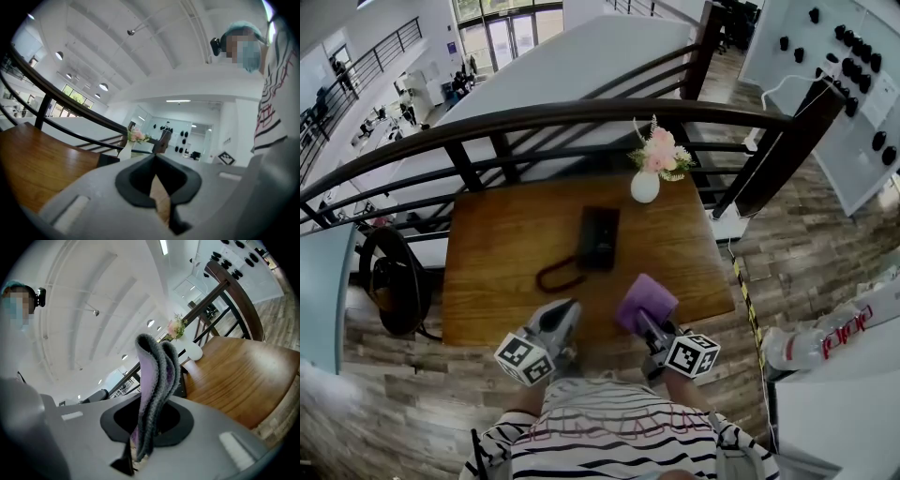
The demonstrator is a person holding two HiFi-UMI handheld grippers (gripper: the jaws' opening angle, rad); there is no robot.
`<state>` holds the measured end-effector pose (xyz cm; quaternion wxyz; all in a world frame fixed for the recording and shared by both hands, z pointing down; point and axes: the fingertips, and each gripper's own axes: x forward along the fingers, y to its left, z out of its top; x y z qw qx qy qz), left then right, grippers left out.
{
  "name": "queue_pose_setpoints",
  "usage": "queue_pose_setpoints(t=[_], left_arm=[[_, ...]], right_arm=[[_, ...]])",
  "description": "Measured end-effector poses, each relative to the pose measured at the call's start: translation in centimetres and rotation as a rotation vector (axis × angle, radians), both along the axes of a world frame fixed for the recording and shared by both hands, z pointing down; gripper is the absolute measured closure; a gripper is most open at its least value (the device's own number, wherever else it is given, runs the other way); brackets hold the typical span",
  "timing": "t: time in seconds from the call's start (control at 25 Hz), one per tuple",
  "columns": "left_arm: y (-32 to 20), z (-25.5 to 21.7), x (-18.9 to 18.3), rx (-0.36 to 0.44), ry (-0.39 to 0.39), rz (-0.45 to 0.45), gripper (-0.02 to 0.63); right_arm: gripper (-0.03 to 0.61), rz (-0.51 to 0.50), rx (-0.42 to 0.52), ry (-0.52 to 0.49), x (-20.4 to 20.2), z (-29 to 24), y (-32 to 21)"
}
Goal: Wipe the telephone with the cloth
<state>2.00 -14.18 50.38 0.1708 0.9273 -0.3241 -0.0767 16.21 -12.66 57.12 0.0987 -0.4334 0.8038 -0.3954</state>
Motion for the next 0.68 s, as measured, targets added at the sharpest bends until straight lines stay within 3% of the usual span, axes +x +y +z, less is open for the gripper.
queue_pose_setpoints(t=[0.68], left_arm=[[0.6,0.2,1.1,0.0,-0.01,-0.004,0.612]], right_arm=[[0.529,0.003,-0.009,-0.023,0.9,0.2,0.4]])
